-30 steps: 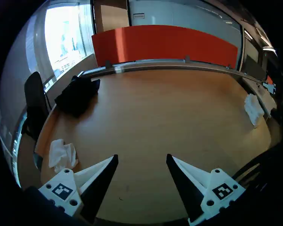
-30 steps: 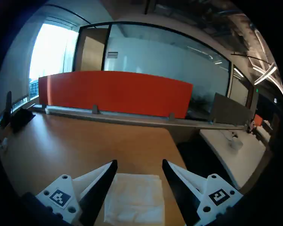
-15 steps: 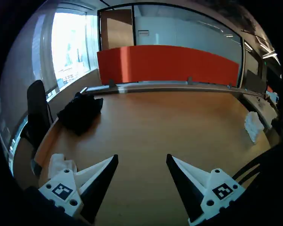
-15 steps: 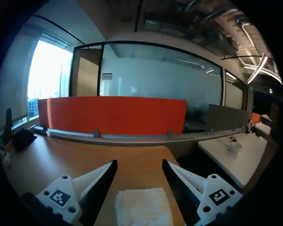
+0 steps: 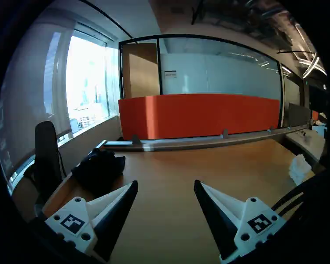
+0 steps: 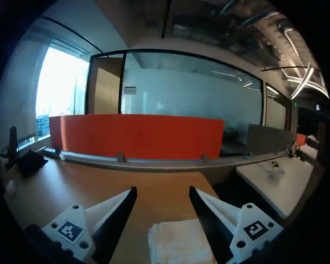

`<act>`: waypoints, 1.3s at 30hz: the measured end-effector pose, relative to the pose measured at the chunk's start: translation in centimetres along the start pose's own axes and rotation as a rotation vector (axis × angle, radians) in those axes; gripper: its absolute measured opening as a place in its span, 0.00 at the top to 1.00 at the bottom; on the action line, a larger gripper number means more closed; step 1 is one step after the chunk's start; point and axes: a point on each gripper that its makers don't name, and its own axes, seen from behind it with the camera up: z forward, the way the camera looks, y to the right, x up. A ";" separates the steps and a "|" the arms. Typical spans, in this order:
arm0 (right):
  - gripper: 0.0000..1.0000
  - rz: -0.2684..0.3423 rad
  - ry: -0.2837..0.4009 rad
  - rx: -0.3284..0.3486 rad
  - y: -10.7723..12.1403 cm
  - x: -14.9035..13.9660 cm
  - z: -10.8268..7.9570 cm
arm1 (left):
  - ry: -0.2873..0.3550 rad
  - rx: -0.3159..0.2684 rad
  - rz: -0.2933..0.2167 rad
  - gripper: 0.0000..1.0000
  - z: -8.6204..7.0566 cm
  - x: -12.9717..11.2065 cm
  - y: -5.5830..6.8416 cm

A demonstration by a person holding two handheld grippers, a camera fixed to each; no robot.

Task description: Fold towel

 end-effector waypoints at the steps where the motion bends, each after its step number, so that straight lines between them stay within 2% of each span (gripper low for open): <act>1: 0.08 0.001 0.004 -0.002 -0.2 0.2 0.0 | 0.011 0.001 -0.006 0.06 0.3 0.5 -0.2; 6: 0.08 0.011 0.029 -0.010 -1.6 1.4 0.1 | 0.057 -0.003 -0.034 0.06 1.8 2.7 -1.1; 11: 0.08 0.027 0.049 0.012 -4.4 2.8 0.0 | 0.092 -0.010 -0.032 0.06 3.0 4.3 -1.7; 27: 0.08 0.073 0.091 0.068 -13.5 5.5 0.6 | 0.170 -0.061 -0.052 0.06 4.9 7.3 -1.5; 33: 0.08 0.073 0.091 0.065 -14.6 5.6 0.9 | 0.190 -0.069 -0.061 0.06 5.0 7.7 -1.3; 39: 0.08 0.060 0.088 0.067 -15.4 5.5 1.2 | 0.190 -0.098 -0.081 0.06 5.2 7.2 -0.6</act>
